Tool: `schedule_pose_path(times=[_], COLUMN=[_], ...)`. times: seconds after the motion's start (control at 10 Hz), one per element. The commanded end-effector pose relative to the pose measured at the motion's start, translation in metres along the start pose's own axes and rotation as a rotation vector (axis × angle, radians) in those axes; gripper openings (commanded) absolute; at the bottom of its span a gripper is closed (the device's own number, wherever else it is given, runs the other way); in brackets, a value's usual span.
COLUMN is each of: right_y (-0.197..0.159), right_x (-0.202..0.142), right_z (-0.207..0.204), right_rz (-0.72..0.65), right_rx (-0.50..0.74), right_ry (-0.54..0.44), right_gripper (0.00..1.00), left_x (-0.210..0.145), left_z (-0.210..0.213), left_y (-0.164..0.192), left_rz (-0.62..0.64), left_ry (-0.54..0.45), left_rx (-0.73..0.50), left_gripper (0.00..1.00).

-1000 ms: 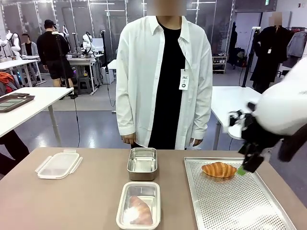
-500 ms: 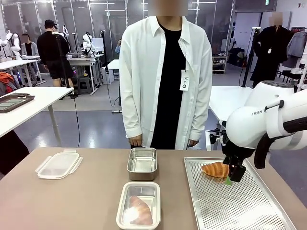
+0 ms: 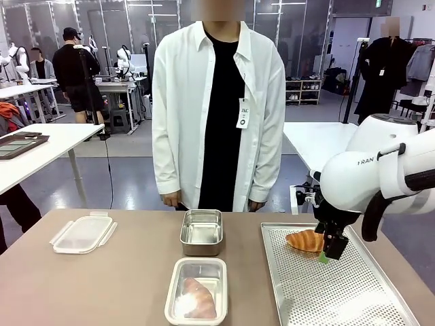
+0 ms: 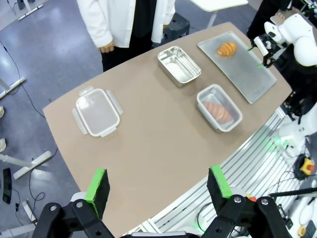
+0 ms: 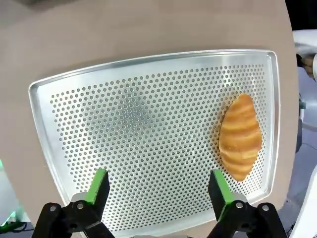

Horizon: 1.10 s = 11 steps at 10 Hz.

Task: Place the bread into the airtight container.
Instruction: Pick up a Butter Roll and place it into an empty Airtight Container.

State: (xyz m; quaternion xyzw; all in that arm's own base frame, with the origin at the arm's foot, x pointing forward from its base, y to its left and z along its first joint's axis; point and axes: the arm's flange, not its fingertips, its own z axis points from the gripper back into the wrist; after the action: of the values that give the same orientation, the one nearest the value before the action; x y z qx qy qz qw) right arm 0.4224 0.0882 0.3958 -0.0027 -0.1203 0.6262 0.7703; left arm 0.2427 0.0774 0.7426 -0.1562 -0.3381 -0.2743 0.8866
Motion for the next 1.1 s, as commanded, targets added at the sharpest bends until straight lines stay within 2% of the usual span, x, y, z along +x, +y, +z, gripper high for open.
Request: schedule_pose_path(times=[0.0,0.3,0.4,0.6,0.8,1.0], right_y=[-0.022,-0.072,-0.086,-0.111,-0.13,-0.144], right_x=[0.001,0.004,0.002,-0.001,-0.003,-0.007], right_z=[-0.007,-0.022,-0.024,-0.029,-0.045,-0.06], right_rz=[0.034,0.117,0.105,0.114,0.102,0.096], right_rx=[0.032,0.01,0.013,0.056,0.154,0.154], right_ry=[-0.004,0.052,0.065,0.042,0.029,0.059], right_gripper=[1.0,1.0,1.0,1.0,1.0,1.0], left_x=[0.0,0.0,0.0,0.0,0.0,0.0], left_z=[0.001,0.001,0.001,0.001,0.001,0.001], left_y=[-0.001,-0.001,-0.001,-0.001,-0.001,-0.001], left_rz=[-0.015,-0.015,-0.015,-0.015,-0.015,-0.015], left_ry=[0.004,0.004,0.004,0.004,0.004,0.004], left_rx=[-0.004,-0.004,-0.004,-0.004,-0.004,-0.004], left_gripper=[1.0,1.0,1.0,1.0,1.0,1.0])
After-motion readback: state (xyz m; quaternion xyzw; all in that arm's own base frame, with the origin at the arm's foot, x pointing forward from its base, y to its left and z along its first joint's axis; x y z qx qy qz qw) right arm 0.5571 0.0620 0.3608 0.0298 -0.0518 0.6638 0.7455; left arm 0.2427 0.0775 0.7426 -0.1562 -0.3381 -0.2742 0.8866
